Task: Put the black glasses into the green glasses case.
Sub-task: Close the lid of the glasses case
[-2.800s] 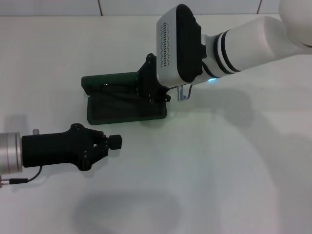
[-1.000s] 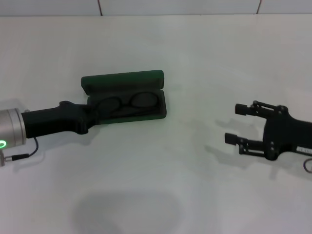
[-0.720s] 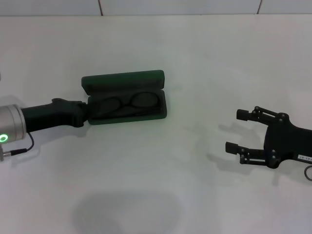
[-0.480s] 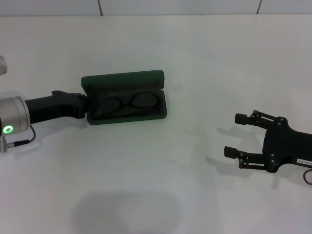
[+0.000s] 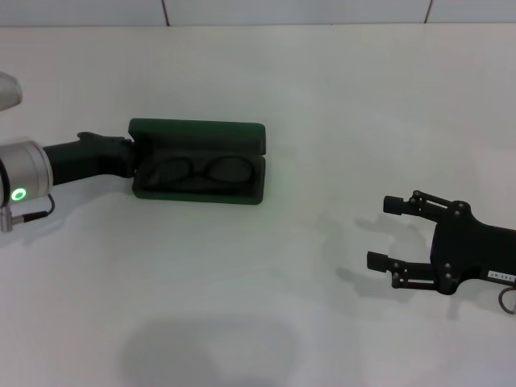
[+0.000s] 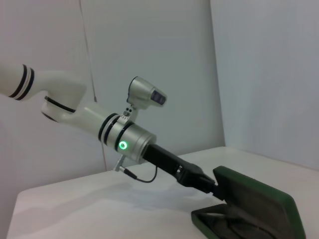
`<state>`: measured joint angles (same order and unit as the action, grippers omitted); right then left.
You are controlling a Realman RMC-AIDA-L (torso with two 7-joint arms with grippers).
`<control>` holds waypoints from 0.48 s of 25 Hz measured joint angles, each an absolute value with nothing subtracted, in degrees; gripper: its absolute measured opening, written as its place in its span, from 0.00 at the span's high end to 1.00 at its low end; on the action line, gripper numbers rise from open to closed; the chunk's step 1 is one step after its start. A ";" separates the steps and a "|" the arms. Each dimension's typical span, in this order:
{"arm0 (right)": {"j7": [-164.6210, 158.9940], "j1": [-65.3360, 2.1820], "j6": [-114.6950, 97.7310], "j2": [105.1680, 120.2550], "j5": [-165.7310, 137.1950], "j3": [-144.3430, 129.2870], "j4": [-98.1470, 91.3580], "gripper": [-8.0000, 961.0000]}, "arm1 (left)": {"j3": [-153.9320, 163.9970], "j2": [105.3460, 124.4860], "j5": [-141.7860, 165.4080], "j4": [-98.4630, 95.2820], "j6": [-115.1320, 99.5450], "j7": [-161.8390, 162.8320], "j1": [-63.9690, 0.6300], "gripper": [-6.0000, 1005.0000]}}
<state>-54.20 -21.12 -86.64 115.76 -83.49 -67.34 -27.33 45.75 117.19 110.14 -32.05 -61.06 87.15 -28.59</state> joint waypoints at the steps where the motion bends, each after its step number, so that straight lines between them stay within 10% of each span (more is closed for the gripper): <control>1: -54.21 -21.12 -86.72 115.77 -83.49 -67.45 -27.33 0.11 | 45.76 117.19 110.24 -32.15 -60.71 86.99 -28.78 0.88; 12: -54.40 -21.03 -87.63 115.82 -83.47 -67.52 -27.33 0.11 | 45.80 116.26 110.36 -32.36 -65.42 89.26 -29.86 0.88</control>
<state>-54.40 -21.03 -87.63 115.82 -83.47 -67.52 -27.33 45.80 116.26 110.36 -32.36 -65.42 89.26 -29.86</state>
